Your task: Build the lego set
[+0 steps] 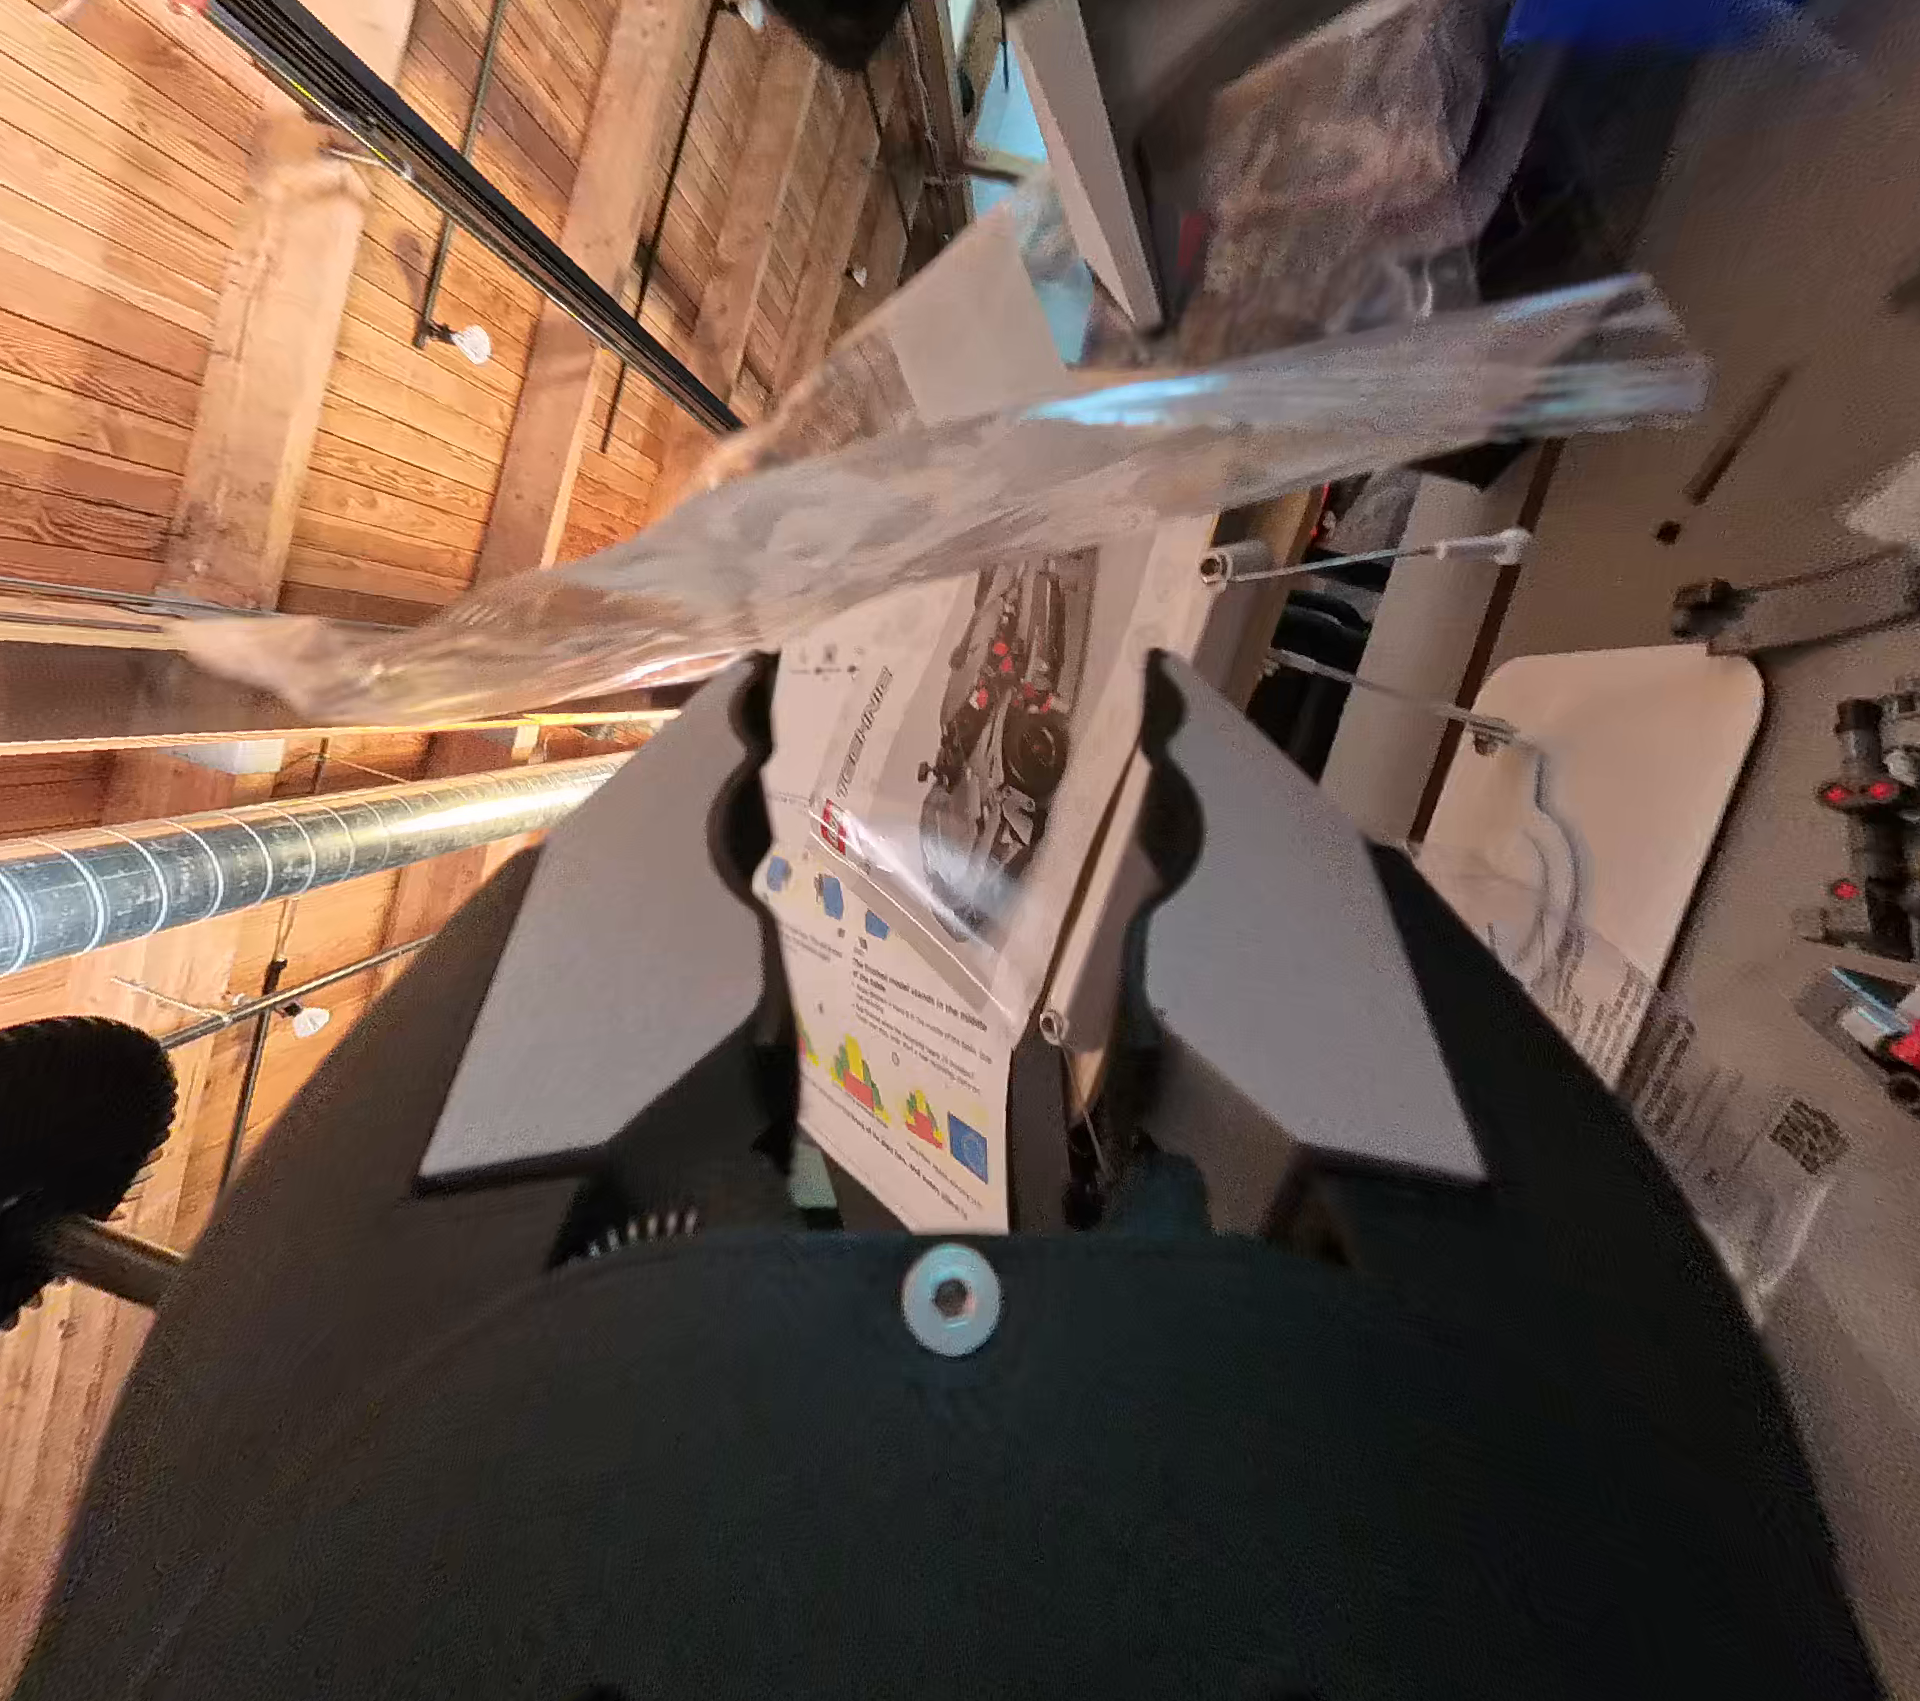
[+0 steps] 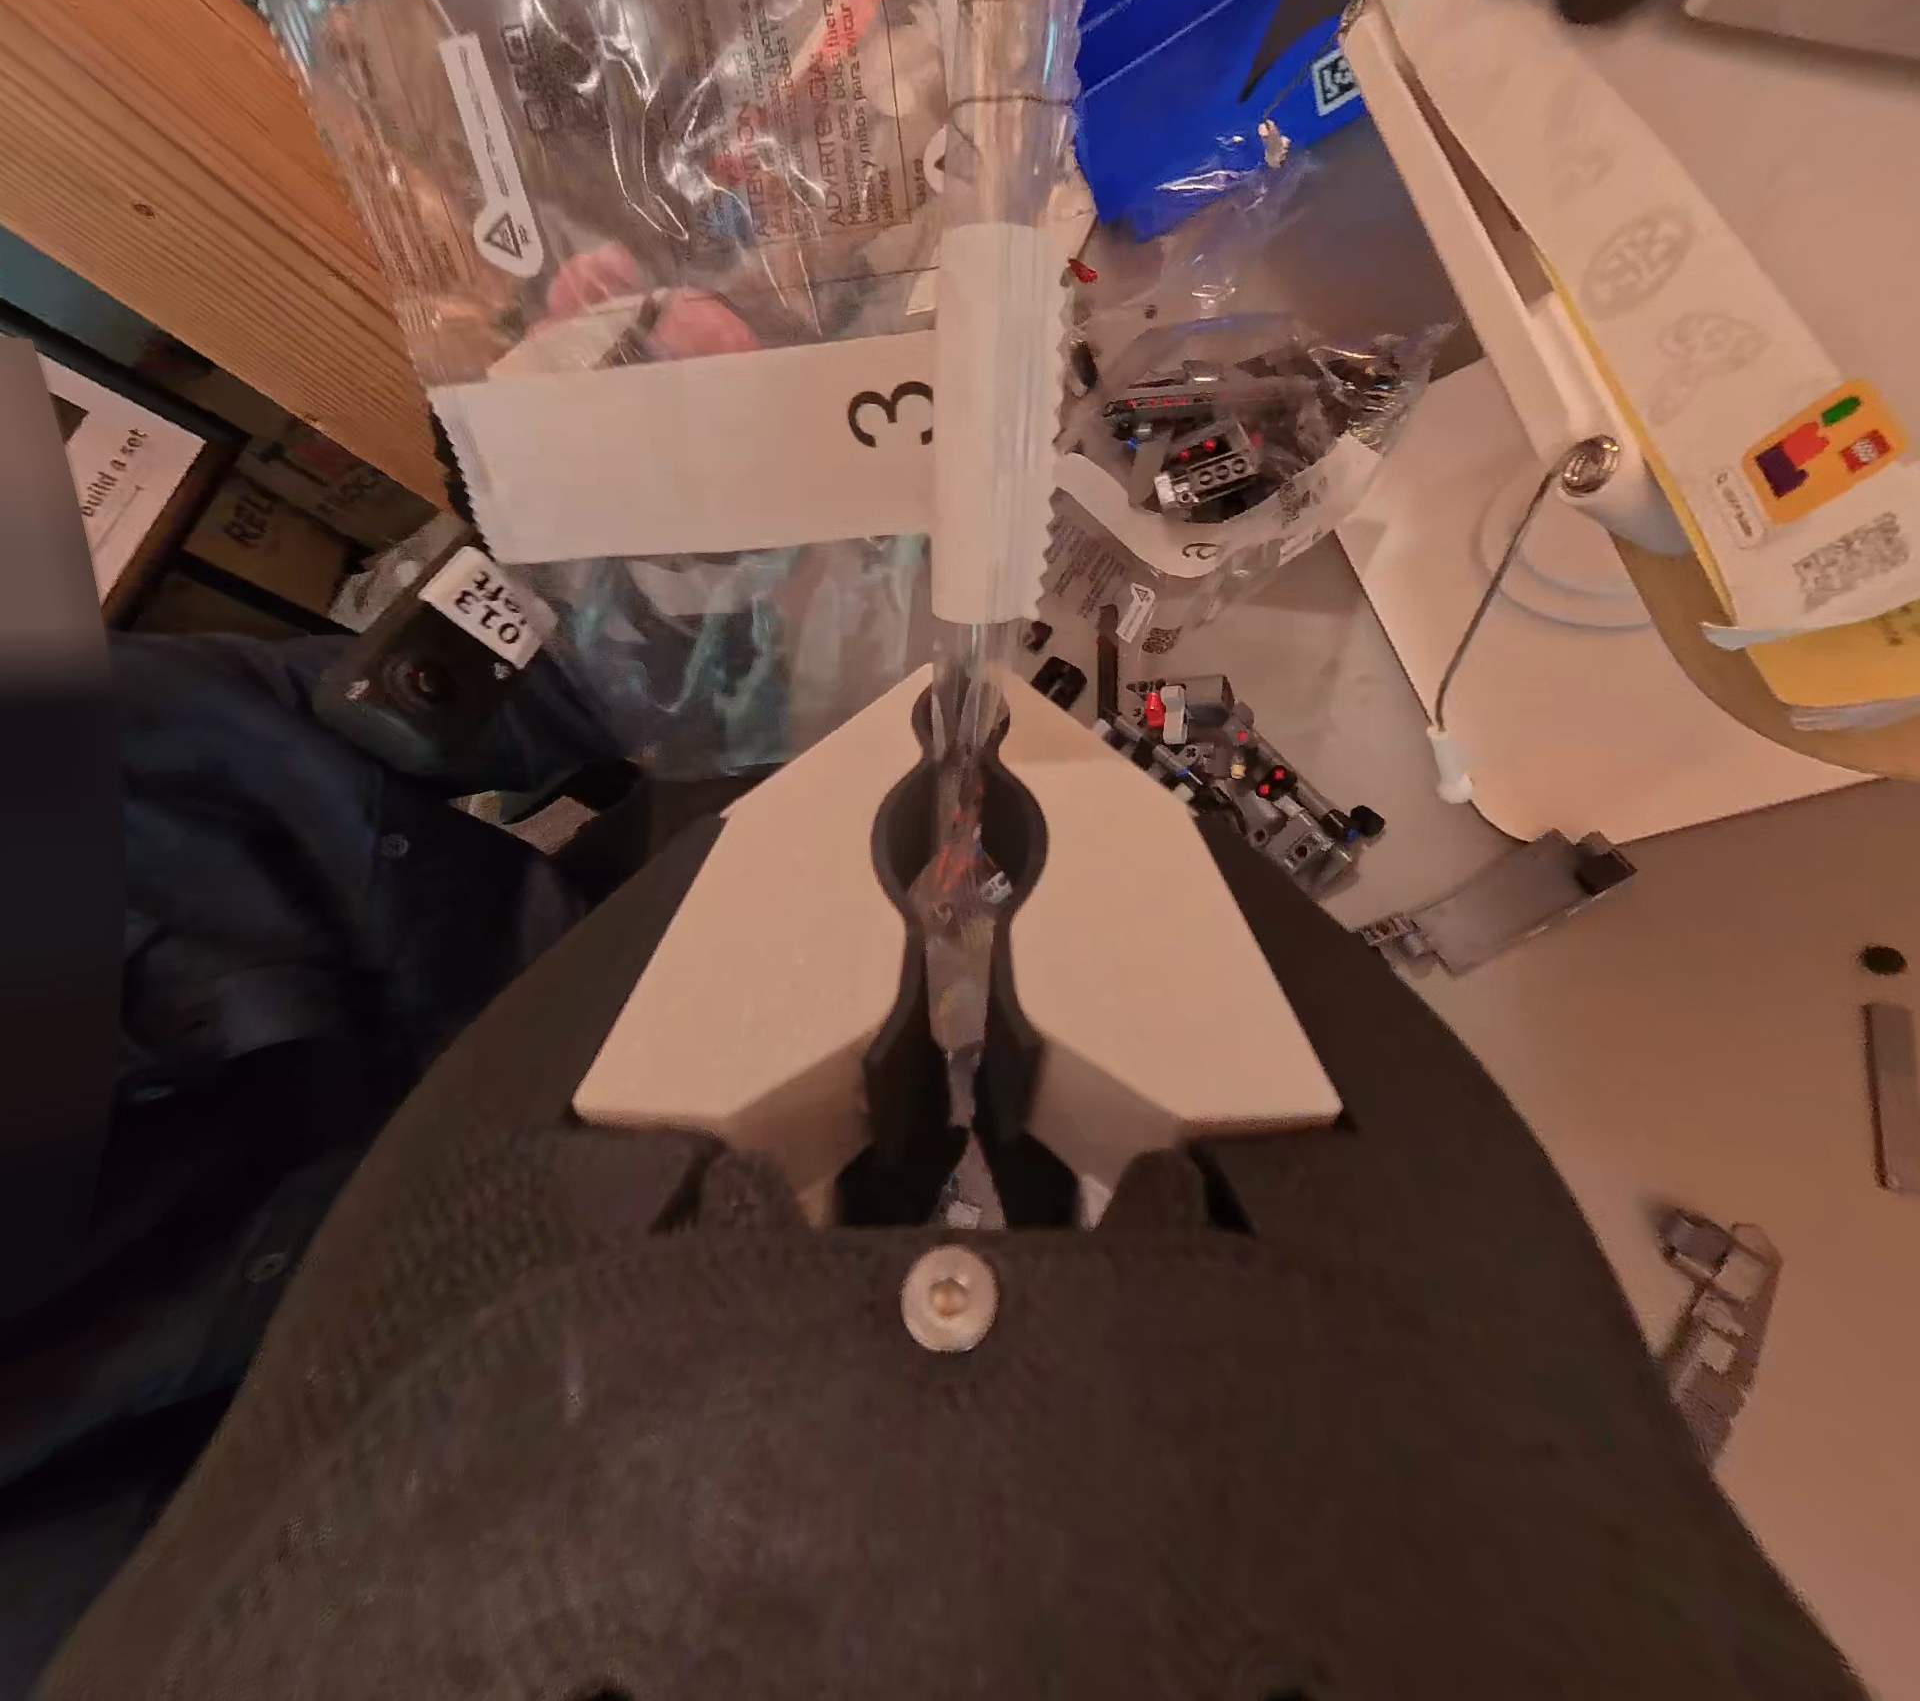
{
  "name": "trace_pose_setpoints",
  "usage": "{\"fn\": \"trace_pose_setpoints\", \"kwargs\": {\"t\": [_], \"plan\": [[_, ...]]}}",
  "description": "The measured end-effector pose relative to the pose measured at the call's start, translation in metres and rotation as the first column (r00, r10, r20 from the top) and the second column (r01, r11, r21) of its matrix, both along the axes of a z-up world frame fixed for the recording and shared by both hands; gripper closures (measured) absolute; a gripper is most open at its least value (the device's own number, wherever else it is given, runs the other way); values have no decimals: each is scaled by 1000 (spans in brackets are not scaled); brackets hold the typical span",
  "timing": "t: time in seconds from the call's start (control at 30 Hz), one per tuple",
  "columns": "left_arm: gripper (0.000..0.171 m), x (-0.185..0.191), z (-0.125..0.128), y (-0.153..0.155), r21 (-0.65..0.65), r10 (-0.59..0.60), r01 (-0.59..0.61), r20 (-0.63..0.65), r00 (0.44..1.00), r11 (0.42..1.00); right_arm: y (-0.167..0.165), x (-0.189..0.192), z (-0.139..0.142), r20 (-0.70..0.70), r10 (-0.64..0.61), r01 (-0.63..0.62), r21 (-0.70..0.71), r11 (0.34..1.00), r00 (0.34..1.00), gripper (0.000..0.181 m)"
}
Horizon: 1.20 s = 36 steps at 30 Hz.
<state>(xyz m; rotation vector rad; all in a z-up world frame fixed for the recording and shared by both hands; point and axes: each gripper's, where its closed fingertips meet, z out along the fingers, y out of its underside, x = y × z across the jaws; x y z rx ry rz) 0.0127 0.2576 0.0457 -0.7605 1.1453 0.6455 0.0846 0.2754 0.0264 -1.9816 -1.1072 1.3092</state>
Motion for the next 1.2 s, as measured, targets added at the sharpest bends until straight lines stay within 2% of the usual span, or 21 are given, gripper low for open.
{"fn": "trace_pose_setpoints", "kwargs": {"t": [0.07, 0.13, 0.27, 0.4, 0.5, 0.57, 0.6, 0.63, 0.73, 0.8, 0.93, 0.97, 1.03, 1.1, 1.2], "plan": [[72, -6, -2, 9, 8, 23, -23, 10, 1000, 1000, 1, 1, 0, -14, 5, -5, -10, 1000, 1000, 181], [54, -9, 2, 12, 36, 34, -35, 34, 999, 999, 3, 4, -2, -4, -8, 8, -11, 1000, 1000, 181], [40, -3, 17, -4, 122, 11, -18, 60, 998, 992, 8, 10, -6, 14, -31, 31, -14, 999, 999, 181], [37, 11, 15, -17, 193, -5, 6, -4, 1000, 981, 10, 14, -13, 20, -28, 29, -44, 999, 999, 181], [47, 28, 8, -31, 208, -52, 61, -50, 997, 976, 13, 18, -19, 27, -37, 39, -64, 997, 999, 181], [64, 35, -4, -27, 172, -35, 54, -112, 993, 984, 13, 20, -21, 19, -25, 27, -77, 997, 999, 181], [84, 34, -8, -24, 165, -22, 42, -123, 992, 985, 12, 20, -21, 18, -21, 22, -79, 997, 1000, 181], [112, 34, -16, -21, 134, -31, 51, -151, 988, 990, 12, 21, -21, 13, -18, 19, -81, 997, 1000, 181], [171, 25, -28, -7, 68, 10, 2, -166, 986, 998, 10, 20, -20, 1, -4, 4, -87, 996, 1000, 181], [171, 22, -26, -7, 41, -5, 11, -139, 990, 999, 8, 20, -20, 2, 8, -8, -88, 996, 1000, 181], [171, 7, -3, -13, -67, -69, 70, 24, 997, 995, 11, 25, -13, -34, -8, 6, -72, 997, 999, 181], [171, 4, -1, -14, -130, -98, 106, 67, 993, 986, 11, 27, -10, -55, -11, 6, -76, 997, 998, 181], [171, -5, 4, -14, -234, -132, 177, 196, 972, 956, 12, 28, -6, -68, -19, 15, -72, 997, 997, 175], [171, -13, 3, -9, -311, -141, 221, 261, 955, 925, 14, 28, 5, -109, -33, 29, -38, 999, 993, 175], [171, -23, 5, -4, -402, -147, 310, 388, 910, 861, 27, 36, 16, -111, -122, 128, 54, 990, 986, 160]]}}
